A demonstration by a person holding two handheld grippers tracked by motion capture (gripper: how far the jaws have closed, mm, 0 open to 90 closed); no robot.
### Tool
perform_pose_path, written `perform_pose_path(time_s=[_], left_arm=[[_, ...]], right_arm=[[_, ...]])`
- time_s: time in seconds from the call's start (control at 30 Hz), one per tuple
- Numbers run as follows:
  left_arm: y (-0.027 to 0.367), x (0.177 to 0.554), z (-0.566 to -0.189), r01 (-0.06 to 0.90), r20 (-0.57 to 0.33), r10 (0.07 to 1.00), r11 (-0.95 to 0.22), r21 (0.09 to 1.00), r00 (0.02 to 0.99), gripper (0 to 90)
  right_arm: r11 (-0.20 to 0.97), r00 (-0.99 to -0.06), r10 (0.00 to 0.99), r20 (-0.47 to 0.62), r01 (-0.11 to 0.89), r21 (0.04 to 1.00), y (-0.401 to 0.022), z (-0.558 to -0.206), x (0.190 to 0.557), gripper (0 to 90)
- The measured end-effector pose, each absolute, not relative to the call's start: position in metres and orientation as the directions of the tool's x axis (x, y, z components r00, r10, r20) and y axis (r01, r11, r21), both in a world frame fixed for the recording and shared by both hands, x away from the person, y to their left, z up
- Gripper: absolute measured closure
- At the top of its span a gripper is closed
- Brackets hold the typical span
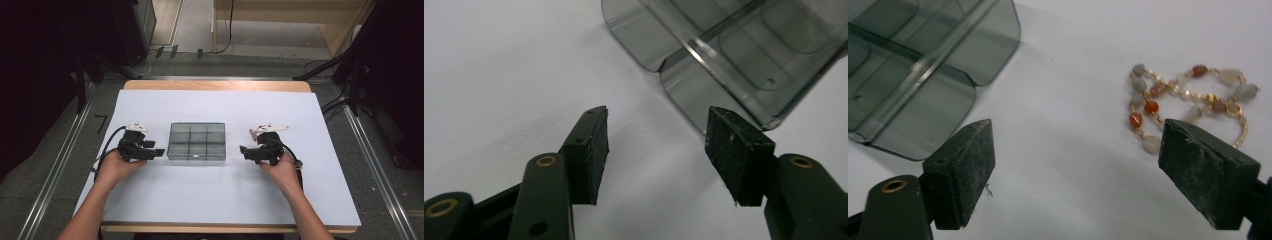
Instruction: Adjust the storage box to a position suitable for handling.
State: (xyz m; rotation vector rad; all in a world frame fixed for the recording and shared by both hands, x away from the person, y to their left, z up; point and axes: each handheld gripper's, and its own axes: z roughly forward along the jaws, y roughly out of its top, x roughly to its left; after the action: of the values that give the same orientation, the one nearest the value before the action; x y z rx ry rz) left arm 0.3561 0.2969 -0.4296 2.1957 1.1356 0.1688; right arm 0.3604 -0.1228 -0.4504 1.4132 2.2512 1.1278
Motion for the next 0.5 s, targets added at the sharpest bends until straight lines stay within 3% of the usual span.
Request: perform_pose_path(time_s=[0.1, 0.23, 0.5], left_arm=[[0.2999, 0.3545, -0.4263, 0.707, -0.205, 0.776, -0.387, 0.591, 0.596, 50.5], [0.3030, 0.3524, -0.4289, 0.697, -0.244, 0.757, -0.358, 0.621, 0.606, 52.3], [0.3029, 0.3520, -0.4271, 0.695, -0.241, 0.760, -0.355, 0.625, 0.604, 52.9]], right_arm=[[0.232, -0.528, 0.824, 0.206, 0.645, 0.728, -0.1202, -0.4452, 0.3590, 15.4], [0.242, -0.583, 0.777, 0.238, 0.625, 0.742, -0.1199, -0.4408, 0.3560, 18.5], [0.296, -0.620, 0.756, 0.209, 0.610, 0.735, -0.1147, -0.4421, 0.3541, 22.9]])
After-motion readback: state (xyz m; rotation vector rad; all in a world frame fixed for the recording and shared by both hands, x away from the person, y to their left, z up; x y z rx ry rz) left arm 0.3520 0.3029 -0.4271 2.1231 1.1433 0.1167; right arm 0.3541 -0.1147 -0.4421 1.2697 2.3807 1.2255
